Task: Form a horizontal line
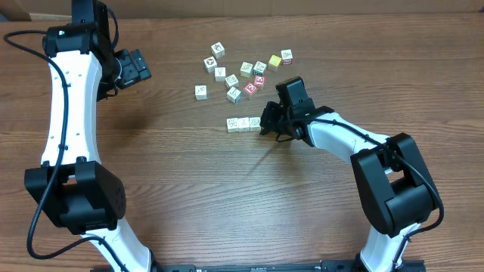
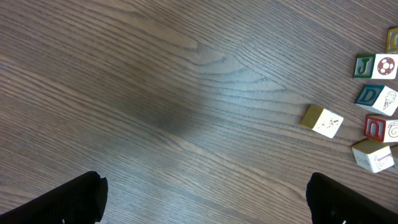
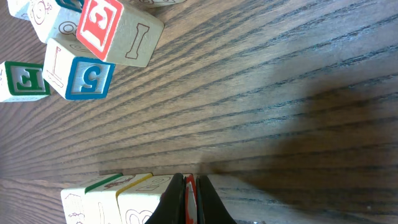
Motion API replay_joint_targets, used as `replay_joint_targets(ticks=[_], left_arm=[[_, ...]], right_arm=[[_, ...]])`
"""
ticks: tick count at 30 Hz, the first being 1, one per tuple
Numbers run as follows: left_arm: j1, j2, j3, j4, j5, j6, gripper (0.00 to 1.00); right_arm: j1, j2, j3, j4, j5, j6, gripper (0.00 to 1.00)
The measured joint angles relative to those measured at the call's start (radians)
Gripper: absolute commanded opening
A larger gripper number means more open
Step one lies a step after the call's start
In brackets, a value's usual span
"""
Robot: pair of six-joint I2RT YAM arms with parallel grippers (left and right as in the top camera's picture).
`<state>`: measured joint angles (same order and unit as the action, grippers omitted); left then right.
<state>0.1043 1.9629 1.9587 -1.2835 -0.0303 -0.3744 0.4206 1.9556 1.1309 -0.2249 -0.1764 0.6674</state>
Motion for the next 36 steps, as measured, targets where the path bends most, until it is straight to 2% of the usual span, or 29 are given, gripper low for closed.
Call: replay_joint_targets(ticks=[36], left_arm=[[0.0,0.0,0.0,0.0,0.0,0.0,1.0]], right_arm=[[0.0,0.0,-0.001,-0.053,-0.009,-0.014,0.04]])
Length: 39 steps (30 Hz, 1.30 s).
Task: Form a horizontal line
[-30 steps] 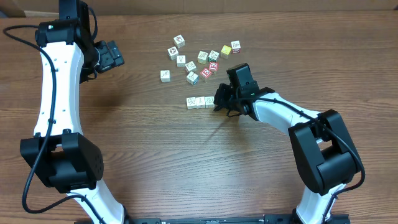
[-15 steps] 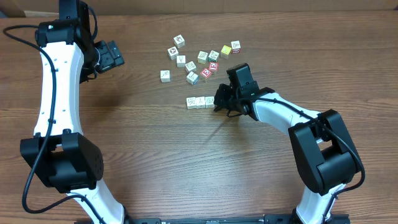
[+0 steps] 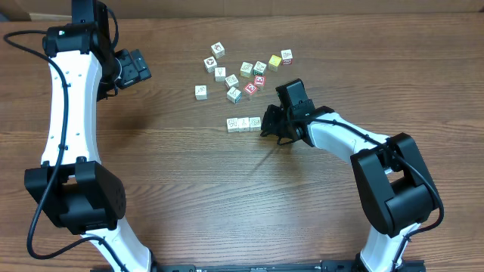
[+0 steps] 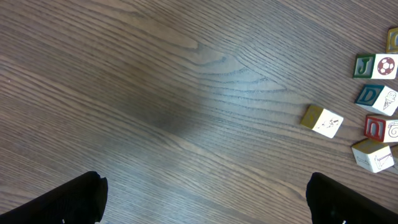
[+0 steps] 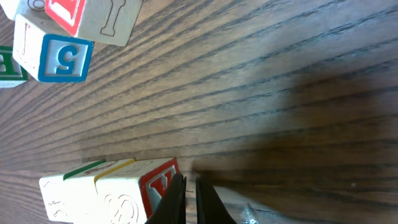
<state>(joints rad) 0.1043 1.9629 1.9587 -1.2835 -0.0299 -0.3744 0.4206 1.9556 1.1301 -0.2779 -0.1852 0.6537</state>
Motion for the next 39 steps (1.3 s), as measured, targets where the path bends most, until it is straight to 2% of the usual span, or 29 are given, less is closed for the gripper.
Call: replay_joint_targets(ticks=[39], left_arm=[[0.0,0.0,0.0,0.0,0.0,0.0,1.0]], right_arm=[[0.0,0.0,0.0,-0.011,-0.043,0.0,0.04]])
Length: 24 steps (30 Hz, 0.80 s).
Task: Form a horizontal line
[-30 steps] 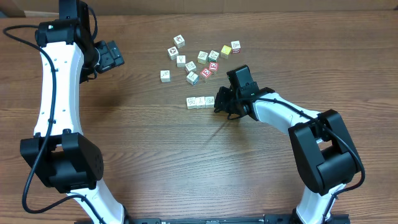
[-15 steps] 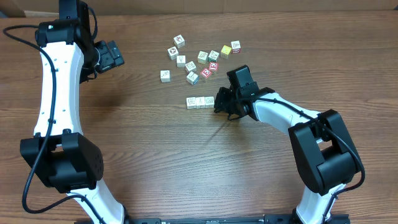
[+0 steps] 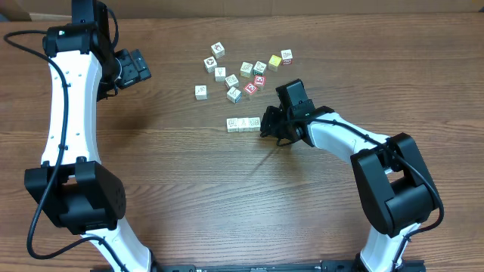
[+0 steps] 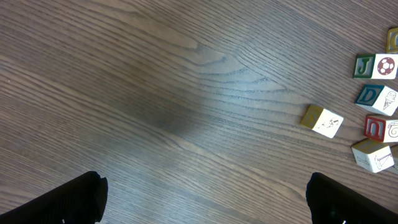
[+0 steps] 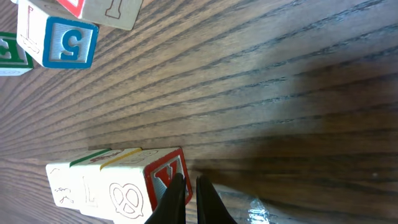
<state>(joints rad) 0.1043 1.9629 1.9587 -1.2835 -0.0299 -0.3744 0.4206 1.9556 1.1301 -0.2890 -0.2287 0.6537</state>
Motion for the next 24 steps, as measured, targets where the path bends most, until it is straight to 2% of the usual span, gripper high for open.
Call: replay_joint_targets(ticks=[19,21,24], left_arm=[[0.0,0.0,0.0,0.0,0.0,0.0,1.0],[0.0,0.0,0.0,0.0,0.0,0.0,1.0],[0.0,0.0,0.0,0.0,0.0,0.0,1.0]], right_arm=[[0.0,0.0,0.0,-0.016,0.031,0.0,0.04],[0.0,0.0,0.0,-0.017,0.042,0.001,0.1],[0.0,0.0,0.0,-0.017,0.07,0.002,0.26]])
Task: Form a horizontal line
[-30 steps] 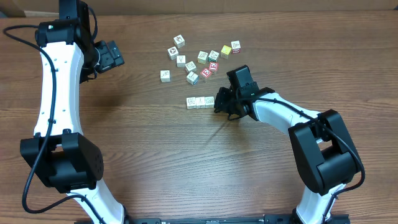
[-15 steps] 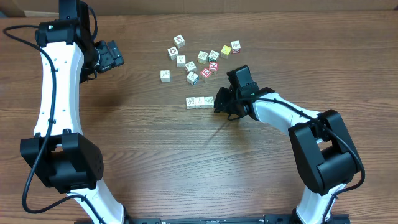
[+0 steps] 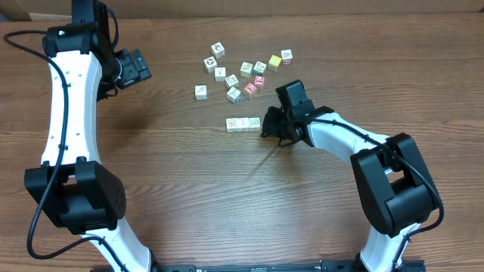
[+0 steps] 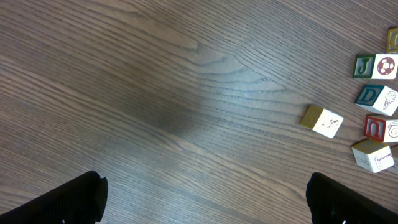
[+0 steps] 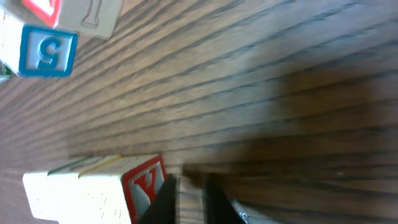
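Three small blocks form a short row (image 3: 240, 125) on the wooden table. Its right-end block shows a red letter face (image 5: 143, 185) in the right wrist view. My right gripper (image 3: 265, 125) (image 5: 186, 186) sits low at that right end, left fingertip against the red face, jaws nearly together with only bare wood between them. Several loose blocks (image 3: 243, 70) lie scattered behind the row. The left gripper (image 3: 141, 67) (image 4: 205, 194) hangs wide open over bare table at the far left, holding nothing.
A blue "5" block (image 5: 46, 53) lies behind the row's end. The left wrist view catches a yellow-edged loose block (image 4: 322, 121) and a green "J" block (image 4: 373, 65) at its right edge. The table's far edge (image 3: 302, 13) runs behind the cluster.
The three-block row sits slightly further left, with the right fingertips still at its red end. The slit between the right fingers looks a little wider. The left arm has not moved.
The right gripper's nearly shut fingertips stood at the right end of the three-block row. At each later moment they stayed against the red end block while the row's angle and place shifted slightly. Now the row lies a touch further left. The left arm stayed still.
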Motion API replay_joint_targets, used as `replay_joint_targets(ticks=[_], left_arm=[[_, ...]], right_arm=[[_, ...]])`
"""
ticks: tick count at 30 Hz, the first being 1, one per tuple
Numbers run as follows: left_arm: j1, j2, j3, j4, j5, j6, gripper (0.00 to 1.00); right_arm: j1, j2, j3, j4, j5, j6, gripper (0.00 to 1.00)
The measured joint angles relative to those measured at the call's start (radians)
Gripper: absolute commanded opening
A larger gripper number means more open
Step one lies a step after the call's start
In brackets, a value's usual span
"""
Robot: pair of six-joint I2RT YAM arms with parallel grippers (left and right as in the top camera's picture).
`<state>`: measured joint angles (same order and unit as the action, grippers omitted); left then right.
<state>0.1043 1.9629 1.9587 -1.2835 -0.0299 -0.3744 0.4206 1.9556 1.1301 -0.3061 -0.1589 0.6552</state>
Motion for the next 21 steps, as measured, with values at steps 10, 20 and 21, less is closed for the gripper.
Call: replay_joint_targets(ticks=[10,20,21], left_arm=[[0.0,0.0,0.0,0.0,0.0,0.0,1.0],[0.0,0.0,0.0,0.0,0.0,0.0,1.0],[0.0,0.0,0.0,0.0,0.0,0.0,1.0]], right_arm=[[0.002,-0.002,0.0,0.015,0.034,-0.005,0.37],[0.002,-0.004,0.001,0.008,0.07,-0.001,0.38],[0.002,-0.004,0.001,0.008,0.073,0.0,0.38]])
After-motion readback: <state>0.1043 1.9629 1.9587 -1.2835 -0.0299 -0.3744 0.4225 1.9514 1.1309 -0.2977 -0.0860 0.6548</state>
